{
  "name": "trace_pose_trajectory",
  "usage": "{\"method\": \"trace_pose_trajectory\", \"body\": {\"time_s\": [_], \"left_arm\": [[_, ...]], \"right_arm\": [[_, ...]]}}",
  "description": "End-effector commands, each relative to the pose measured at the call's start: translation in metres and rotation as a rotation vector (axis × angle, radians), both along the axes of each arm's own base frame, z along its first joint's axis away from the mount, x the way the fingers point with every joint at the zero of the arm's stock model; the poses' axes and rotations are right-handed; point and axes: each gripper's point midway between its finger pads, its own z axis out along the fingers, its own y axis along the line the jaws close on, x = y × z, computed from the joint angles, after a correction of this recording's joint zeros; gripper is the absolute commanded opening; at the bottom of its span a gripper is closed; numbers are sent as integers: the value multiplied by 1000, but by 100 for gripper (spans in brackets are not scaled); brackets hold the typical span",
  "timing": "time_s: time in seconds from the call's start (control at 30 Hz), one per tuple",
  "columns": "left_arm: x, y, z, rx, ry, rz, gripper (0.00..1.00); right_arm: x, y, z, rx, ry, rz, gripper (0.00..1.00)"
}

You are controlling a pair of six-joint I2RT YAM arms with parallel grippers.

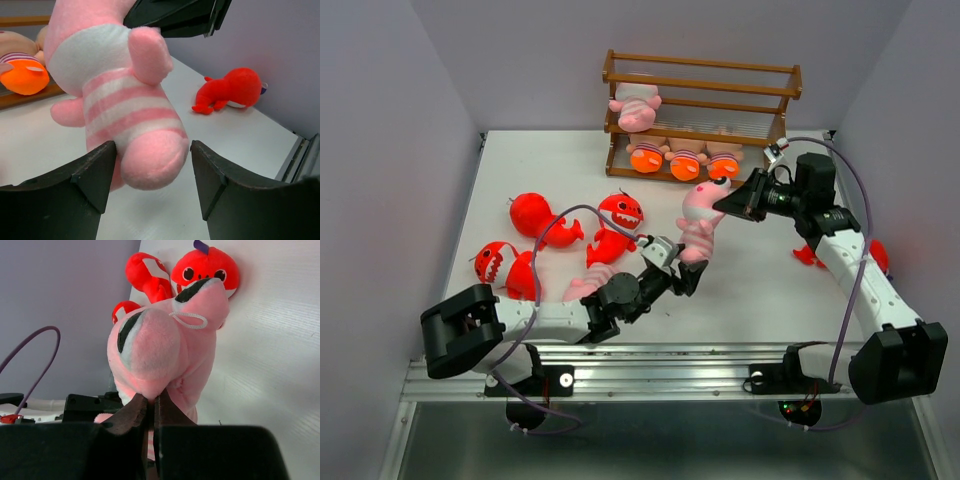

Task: Place and organize the stuffed toys onto the shelf
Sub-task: Pass the stuffed toy from the right arm to the left

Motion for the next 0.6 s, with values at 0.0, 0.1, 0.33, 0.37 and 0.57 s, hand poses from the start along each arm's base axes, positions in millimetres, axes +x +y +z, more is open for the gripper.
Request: {"method": "trace_pose_trajectory", "body": {"time_s": [0.0,0.1,0.33,0.37,0.57], "left_arm": [[12,1,37,-103,-52,74,70],[14,1,40,-118,-53,88,54],[22,4,46,-132,-50,140,1],[23,6,48,-141,-50,146,0],[30,18,55,-124,-48,117,0]], "right_arm": [[-1,3,18,90,-12,16,1],[-3,2,19,118,-5,24,1],[-6,1,21,133,-13,31,1],[-6,0,21,127,-23,27,1],[-7,-5,28,38,-200,41,70]]}}
